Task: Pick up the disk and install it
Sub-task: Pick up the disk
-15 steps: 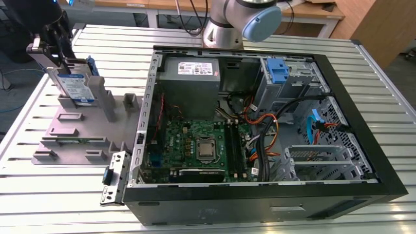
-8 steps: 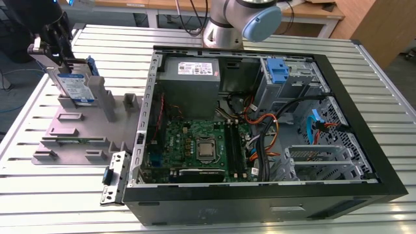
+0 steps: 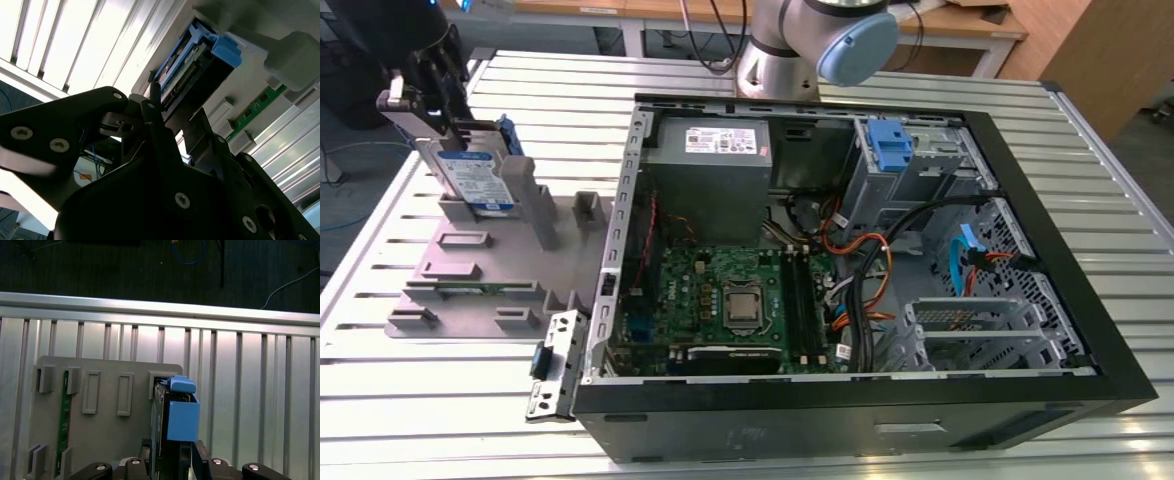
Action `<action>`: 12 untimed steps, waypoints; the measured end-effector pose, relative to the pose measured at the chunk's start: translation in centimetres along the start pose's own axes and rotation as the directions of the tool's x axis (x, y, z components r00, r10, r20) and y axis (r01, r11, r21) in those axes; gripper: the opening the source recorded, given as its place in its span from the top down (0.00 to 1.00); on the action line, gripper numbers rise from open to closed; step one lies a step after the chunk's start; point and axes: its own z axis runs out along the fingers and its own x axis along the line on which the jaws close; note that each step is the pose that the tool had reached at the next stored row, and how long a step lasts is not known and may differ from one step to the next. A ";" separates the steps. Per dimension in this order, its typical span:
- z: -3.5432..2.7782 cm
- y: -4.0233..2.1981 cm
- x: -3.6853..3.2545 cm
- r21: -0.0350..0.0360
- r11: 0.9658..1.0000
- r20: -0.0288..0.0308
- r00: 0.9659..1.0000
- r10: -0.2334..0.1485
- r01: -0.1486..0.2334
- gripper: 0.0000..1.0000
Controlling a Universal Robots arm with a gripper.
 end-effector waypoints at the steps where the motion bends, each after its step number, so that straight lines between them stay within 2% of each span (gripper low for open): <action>1: -0.01 0.00 0.00 0.000 1.000 0.000 1.000 0.000 0.000 0.55; 12: -0.14 0.00 0.00 0.000 1.000 0.000 1.000 0.000 0.000 0.55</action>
